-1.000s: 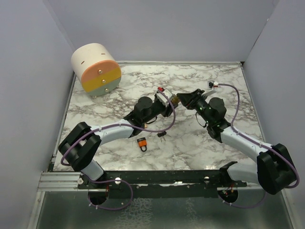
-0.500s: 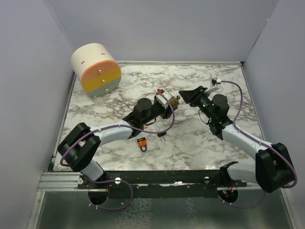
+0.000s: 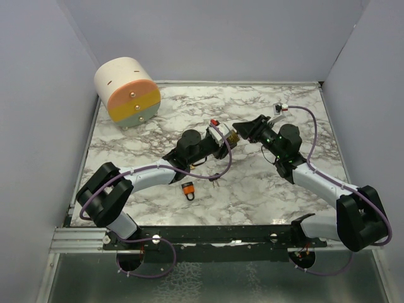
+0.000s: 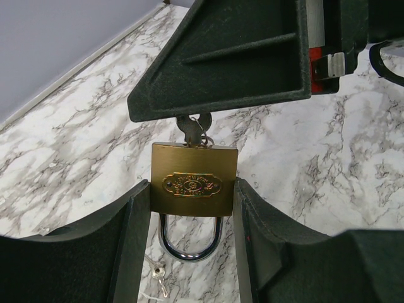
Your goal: Unlock with the key
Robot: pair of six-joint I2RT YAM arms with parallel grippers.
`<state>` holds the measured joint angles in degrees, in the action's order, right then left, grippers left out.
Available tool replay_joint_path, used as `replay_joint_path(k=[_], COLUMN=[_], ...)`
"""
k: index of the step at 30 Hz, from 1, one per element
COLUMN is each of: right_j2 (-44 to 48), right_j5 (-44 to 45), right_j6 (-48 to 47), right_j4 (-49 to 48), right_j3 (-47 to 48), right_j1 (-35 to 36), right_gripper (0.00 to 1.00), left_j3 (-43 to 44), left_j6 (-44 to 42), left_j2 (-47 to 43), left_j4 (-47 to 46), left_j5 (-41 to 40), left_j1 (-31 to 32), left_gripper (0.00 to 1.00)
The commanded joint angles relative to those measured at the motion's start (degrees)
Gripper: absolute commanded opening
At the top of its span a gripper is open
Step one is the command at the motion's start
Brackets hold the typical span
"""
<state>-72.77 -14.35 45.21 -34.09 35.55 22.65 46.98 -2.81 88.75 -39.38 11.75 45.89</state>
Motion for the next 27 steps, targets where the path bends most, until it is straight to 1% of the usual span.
replay_joint_path(k=[1,11,23,27], right_j2=[-0.26,-0.53,-0.64,-0.49], right_j5=[-1.74,-1.71,-2.08,-2.01], right_j6=[-0.21,0.07,0.32,0.47], right_j4=[-1.34,-1.25,-1.33,-1.46], right_j3=[0.37,-0.34,-1.26,-1.58], right_j1=[-0.16,-0.18,-0.18,-0.17], right_gripper=[0.33,0.24,0.22,0.18], left_j3=[1.48,1.72,2.53,2.81], left_j6=[-1.13,-1.15,-0.93,-0.87], left_j2=[-0.91,-1.18,-1.8,-1.99], left_j4=[-4.66,-4.69,-4.74,-4.77], left_j5=[1.92,0.52,0.03,0.03], left_j1=[0.35,0.34,0.34,0.34], left_gripper=[0.0,0.0,0.0,0.0])
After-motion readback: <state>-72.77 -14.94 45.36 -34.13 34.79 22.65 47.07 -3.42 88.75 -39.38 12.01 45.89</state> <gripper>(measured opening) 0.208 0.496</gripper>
